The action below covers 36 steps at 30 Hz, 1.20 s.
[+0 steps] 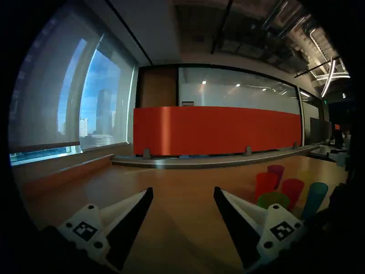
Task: Pour water
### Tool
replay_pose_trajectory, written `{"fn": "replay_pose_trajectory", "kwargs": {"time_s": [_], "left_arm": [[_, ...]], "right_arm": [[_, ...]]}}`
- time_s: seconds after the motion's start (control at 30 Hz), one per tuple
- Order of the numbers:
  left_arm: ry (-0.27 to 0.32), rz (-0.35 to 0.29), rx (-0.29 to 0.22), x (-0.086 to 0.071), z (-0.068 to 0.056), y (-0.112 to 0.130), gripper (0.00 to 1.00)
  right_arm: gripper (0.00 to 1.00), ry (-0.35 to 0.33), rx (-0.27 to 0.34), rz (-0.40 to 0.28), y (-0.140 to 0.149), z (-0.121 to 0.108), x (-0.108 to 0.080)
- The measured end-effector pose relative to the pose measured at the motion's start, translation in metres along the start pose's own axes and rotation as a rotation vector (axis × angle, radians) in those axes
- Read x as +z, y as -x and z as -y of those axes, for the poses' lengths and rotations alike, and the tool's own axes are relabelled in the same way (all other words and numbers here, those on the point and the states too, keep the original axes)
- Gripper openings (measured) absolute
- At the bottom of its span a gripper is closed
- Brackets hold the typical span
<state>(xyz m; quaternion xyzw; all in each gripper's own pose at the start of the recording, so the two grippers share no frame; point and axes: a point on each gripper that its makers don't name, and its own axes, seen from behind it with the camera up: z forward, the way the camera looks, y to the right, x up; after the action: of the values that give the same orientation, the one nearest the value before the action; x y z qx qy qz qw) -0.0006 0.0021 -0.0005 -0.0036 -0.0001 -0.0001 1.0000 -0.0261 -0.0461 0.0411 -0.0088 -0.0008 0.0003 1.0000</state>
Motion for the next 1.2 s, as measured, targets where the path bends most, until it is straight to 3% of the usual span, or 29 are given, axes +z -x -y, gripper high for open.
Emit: {"fn": "replay_pose_trajectory", "kwargs": {"time_s": [1.2], "left_arm": [[0.000, 0.000, -0.001, 0.0000, 0.0002, -0.0003, 0.99]], "right_arm": [[1.00, 0.000, 0.000, 0.000, 0.0047, 0.0047, 0.0066]]}}
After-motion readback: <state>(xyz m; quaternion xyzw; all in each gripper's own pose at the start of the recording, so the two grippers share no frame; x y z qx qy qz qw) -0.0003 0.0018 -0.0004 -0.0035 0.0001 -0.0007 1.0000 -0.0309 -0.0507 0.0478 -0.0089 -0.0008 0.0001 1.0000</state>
